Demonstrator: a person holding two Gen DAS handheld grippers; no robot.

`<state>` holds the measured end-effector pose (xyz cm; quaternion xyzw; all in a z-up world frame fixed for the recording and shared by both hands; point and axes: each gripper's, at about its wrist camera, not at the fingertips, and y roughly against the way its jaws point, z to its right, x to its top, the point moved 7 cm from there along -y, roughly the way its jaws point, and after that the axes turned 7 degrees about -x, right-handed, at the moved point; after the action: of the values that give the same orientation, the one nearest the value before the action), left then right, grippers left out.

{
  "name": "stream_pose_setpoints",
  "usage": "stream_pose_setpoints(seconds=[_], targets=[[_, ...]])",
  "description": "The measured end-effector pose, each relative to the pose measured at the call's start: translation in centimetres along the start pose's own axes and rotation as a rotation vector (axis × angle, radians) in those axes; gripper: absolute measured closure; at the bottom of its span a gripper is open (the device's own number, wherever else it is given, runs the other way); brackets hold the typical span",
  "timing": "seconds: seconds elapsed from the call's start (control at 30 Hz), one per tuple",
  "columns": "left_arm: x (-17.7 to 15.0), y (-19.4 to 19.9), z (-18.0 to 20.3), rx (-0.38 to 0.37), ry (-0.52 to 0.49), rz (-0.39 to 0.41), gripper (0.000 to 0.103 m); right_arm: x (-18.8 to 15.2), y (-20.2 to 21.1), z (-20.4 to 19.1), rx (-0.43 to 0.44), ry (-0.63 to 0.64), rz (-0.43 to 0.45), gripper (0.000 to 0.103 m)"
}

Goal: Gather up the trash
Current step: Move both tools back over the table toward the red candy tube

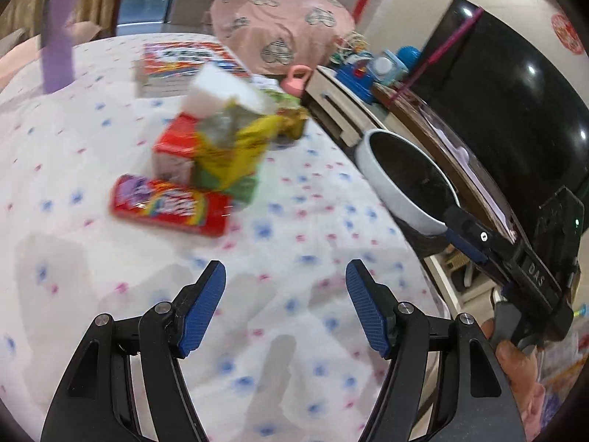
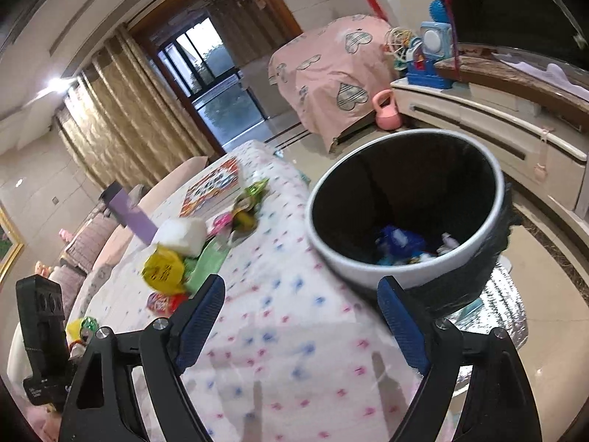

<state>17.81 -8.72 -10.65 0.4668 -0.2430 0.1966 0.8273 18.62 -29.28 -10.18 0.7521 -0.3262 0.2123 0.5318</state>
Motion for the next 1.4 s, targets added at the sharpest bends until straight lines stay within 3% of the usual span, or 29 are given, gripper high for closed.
stream_pose_setpoints(seconds=[0.3,0.57,0.67,0.93,1.1,1.27,1.3,1.37,1.4], targets=[[0.0,0.9,-4.8,0.084,0.084,0.025,0.034,-1.7,-1.1,-3.8,0.039,0.060,-0.040,0.017],[1.7,-1.7,-5.8,0.132,0.080,0.001,0.026,-1.7,-1.8,-5.1,0.049,0.067,-0.051,0.017],[1.7,-2.6,-6.6,0.187,0.078,-0.019,0.026,-1.6,-2.2,-5.6,0.054,0.068,-0.055,0.017],[0.8,1.5,-12.1,0.275,0.125,0.013,0.026,-1.4,-3.4,-8.9,0.111,0.114,-0.072,0.017],[0.5,3.4,-13.8,0.236,0.189,0.032,0.026,-1.5,-5.2,-12.7,0.176,0.157,-0.094,0.017],[1.0,3.0,-12.2,0.200,0.147,0.032,0.026,-0.5,-7.5,-15.5,0.201,0.176,-0.088,0.021],[1.2,2.8,-11.8,0.189,0.132,0.032,0.026,-0.4,-8.1,-15.8,0.200,0.184,-0.092,0.023],[1.9,2.4,-11.1,0.175,0.093,0.039,0.026,-0.5,-9.3,-15.9,0.181,0.208,-0.113,0.040],[2.3,2.2,-10.9,0.168,0.074,0.043,0.025,-0.6,-9.9,-15.7,0.178,0.211,-0.137,0.064]])
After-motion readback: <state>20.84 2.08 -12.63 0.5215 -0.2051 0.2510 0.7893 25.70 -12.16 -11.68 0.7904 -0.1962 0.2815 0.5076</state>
